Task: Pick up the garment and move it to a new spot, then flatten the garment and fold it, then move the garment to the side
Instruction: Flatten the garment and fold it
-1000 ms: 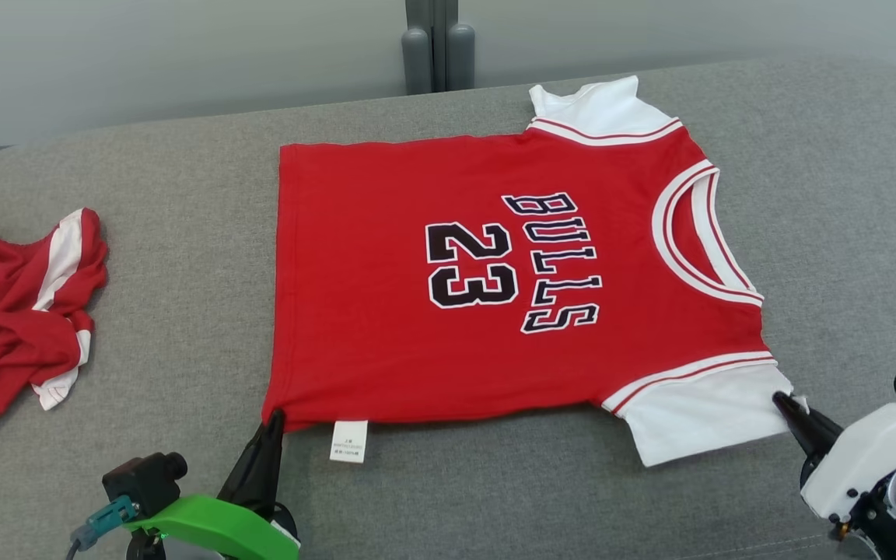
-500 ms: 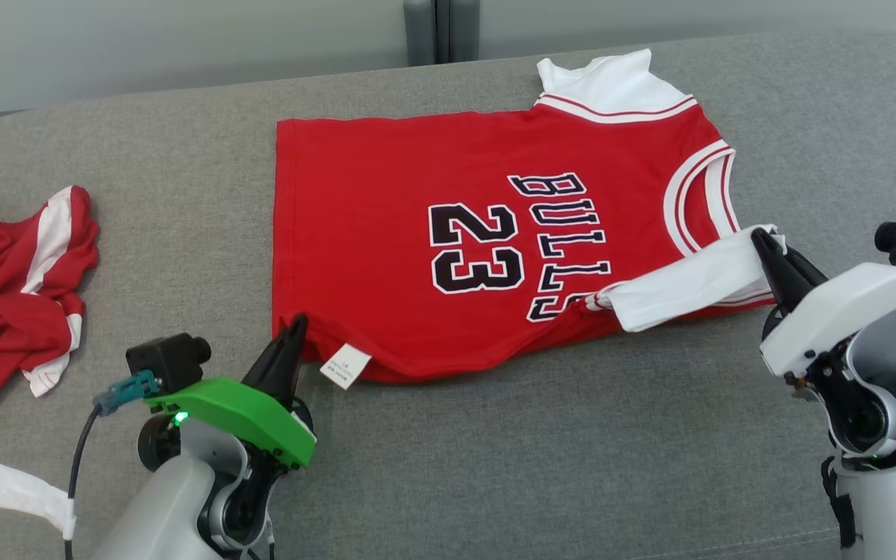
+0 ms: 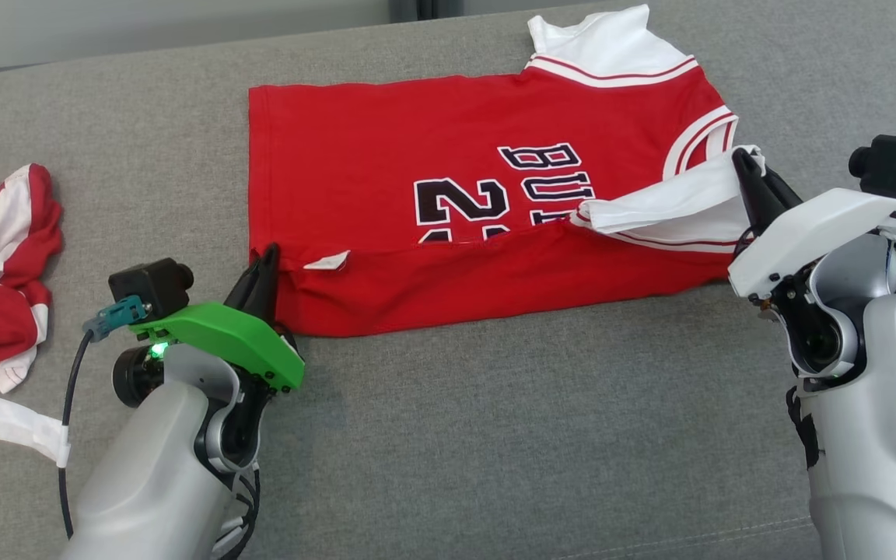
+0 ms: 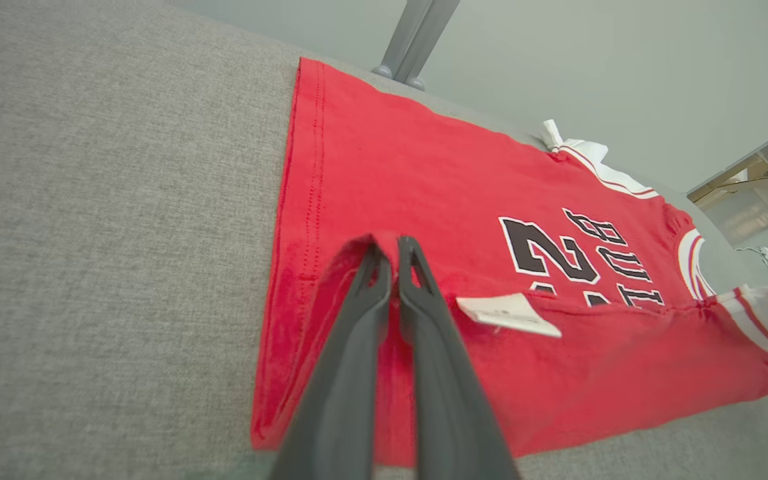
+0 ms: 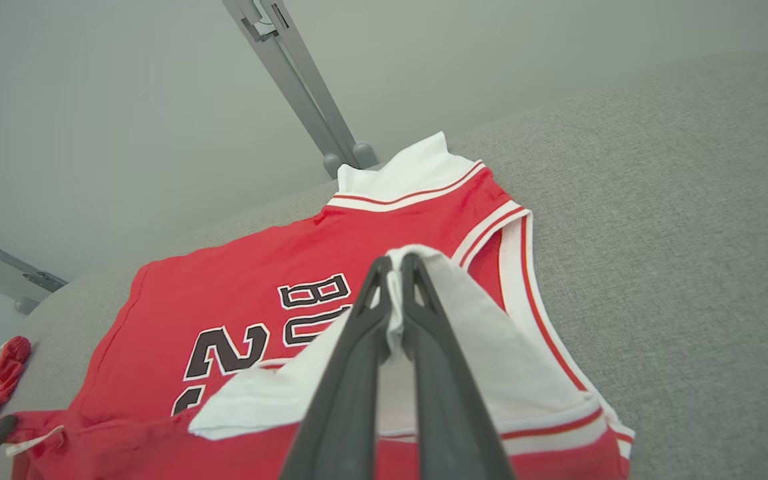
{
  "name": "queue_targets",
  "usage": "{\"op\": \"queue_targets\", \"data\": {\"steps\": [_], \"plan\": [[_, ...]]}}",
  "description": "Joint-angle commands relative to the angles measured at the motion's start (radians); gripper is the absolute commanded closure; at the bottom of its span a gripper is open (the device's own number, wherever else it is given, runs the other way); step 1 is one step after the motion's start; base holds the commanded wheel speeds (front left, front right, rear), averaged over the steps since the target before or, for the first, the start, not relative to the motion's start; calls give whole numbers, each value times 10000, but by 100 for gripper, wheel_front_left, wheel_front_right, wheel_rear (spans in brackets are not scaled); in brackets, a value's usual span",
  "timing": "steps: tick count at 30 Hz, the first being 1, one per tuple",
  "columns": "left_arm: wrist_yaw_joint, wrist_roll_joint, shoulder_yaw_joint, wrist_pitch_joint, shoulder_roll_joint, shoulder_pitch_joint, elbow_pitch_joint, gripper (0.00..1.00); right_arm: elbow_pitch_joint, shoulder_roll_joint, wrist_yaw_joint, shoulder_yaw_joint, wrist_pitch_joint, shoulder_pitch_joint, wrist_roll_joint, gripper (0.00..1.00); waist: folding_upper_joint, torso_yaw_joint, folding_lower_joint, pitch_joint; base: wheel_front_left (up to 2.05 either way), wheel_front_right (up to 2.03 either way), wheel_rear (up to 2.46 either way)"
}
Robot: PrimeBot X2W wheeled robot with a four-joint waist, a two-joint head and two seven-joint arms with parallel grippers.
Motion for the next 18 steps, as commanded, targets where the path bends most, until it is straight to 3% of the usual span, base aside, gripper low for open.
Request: {"op": "queue_targets", "data": {"steps": [1,8,9,10,11,18], "plan": [[84,91,64,-146,24,-222,130,100,116,-23,0,-18,-277,-218,-55,100,0,-20,0,68,0,0,0],[4,185,24,-365,-96,-456,536,100,751,-20,0,196,-998,-552,30,100,0,19,0,144,0,0,0],[-13,193,0,-353,-111,-485,585,100,846,-22,0,240,-1049,-599,39,54,0,30,0,143,0,0,0],[-26,183,-9,-356,-132,-506,618,55,910,-23,0,287,-1115,-642,78,0,0,43,0,140,0,0,0],[-48,157,0,-419,-158,-526,653,0,929,-20,0,351,-1277,-714,117,0,0,61,0,134,0,0,0],[84,441,-170,-685,-46,-471,856,0,1122,-20,0,561,-2322,-885,301,0,0,153,0,1,0,0,0]]}}
